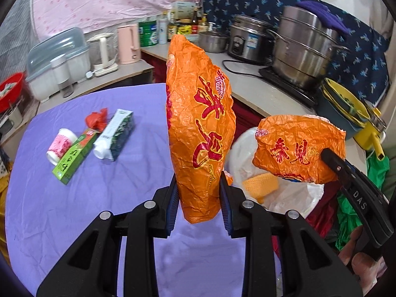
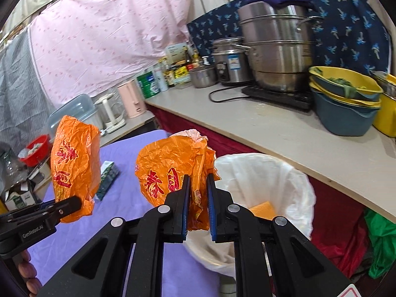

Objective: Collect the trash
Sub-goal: 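Carry both orange bags over the bin and open both tools to drop them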

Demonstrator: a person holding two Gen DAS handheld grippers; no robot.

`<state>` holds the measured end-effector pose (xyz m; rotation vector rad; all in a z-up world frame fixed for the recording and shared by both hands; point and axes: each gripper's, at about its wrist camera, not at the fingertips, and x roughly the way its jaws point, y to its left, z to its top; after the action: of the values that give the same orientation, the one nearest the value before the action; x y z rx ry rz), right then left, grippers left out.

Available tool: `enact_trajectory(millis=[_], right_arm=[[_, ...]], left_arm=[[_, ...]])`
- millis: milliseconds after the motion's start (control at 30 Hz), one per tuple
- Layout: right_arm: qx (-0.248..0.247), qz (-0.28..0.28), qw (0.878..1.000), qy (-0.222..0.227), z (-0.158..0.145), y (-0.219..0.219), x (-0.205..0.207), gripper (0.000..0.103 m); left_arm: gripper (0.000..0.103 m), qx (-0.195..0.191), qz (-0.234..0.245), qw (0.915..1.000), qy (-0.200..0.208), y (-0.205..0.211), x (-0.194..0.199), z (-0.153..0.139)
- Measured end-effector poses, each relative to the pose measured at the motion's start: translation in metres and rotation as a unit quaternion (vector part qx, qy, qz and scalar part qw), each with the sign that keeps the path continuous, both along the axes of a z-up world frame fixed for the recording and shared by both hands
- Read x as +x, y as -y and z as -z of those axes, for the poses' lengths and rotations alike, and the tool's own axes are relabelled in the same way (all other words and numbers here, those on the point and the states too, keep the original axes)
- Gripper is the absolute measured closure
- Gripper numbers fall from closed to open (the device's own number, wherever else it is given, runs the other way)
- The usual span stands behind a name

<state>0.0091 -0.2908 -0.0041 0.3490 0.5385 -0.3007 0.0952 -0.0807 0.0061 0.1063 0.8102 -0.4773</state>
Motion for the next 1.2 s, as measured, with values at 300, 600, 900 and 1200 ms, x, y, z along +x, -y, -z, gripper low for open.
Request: enact_trajectory(millis=[300, 600, 900, 1200], right_arm=[[0.01, 0.057, 0.998, -0.012, 0.018, 0.048, -0.024, 0.091], [0.021, 0.074, 0.997, -0.017, 0.028, 0.065, -0.033, 0.091], [0.03, 0.082, 0.996, -0.021, 0.035, 0.074, -0.031, 0.091], [0.034, 0.088, 0.995, -0.029, 0.043, 0.078, -0.027, 0.088]], left_arm=[[0.074, 0.023, 0.051, 0.9984, -0.005, 0.057, -0.017, 0.014], [0.074, 0.046, 0.076, 0.996, -0.011, 0.091, -0.023, 0.027], [0.074, 0.064, 0.083, 0.9943, -0.018, 0.112, -0.02, 0.039], [0.072, 0.074, 0.086, 0.9932, -0.026, 0.124, -0.015, 0.048]])
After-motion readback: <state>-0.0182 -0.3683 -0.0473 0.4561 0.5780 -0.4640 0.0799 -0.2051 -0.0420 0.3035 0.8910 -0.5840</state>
